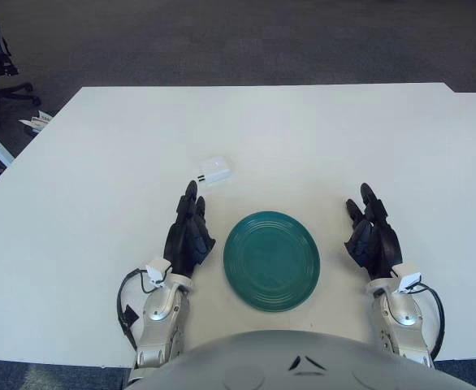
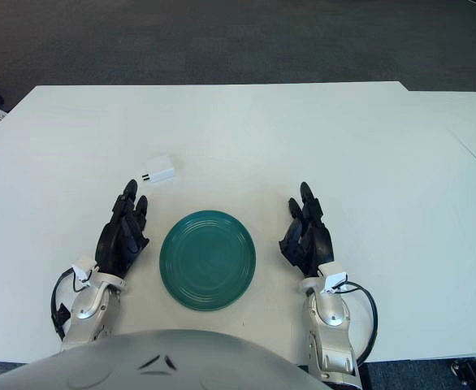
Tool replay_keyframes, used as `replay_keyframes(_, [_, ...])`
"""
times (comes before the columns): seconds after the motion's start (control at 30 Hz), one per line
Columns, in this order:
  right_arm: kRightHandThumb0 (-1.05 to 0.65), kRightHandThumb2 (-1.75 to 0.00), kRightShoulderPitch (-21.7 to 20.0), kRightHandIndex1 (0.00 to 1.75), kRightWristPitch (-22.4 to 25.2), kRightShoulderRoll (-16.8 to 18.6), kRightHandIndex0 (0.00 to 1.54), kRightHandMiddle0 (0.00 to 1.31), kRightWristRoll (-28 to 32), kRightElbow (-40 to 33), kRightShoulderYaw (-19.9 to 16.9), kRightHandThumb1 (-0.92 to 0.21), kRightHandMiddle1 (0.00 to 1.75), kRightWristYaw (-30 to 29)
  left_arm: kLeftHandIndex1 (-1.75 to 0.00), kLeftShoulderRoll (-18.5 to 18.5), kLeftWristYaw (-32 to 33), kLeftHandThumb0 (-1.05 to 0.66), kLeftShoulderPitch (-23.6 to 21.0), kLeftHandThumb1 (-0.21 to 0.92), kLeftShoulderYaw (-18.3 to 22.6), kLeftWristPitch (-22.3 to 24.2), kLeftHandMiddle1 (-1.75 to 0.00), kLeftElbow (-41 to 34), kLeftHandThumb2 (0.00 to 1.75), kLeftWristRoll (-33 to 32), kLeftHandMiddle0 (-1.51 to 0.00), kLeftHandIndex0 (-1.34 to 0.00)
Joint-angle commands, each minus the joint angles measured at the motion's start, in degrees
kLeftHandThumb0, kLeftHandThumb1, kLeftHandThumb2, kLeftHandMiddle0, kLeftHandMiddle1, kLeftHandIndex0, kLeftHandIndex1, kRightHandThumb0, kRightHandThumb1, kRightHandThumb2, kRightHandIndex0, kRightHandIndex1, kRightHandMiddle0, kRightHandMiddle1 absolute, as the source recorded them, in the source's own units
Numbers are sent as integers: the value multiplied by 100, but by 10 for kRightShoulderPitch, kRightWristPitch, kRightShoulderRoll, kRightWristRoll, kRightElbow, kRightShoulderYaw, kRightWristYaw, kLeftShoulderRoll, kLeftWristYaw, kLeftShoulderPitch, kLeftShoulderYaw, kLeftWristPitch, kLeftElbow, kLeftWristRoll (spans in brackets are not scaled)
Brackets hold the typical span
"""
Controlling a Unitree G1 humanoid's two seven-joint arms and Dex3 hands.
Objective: Put the charger into the plate.
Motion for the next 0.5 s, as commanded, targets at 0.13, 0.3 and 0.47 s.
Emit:
replay_keyframes(0.13, [-95, -108, 7, 0, 17, 0, 0, 0, 0, 31, -3, -92, 0, 2, 0, 13, 1, -105, -1, 92, 5, 37, 0, -34, 101, -7, 0, 0])
replay_keyframes(0.3, [-94, -108, 6, 0, 15, 1, 0, 0, 3, 32, -3, -92, 0, 2, 0, 17, 5, -105, -5, 92, 8, 56, 0, -61, 102, -6, 0, 0])
replay_keyframes(0.47, [-94, -108, 4, 0, 14, 1, 0, 0, 1, 35, -2, -92, 0, 1, 0, 33, 31, -105, -28, 92, 6, 41, 0, -71, 103, 66, 0, 0])
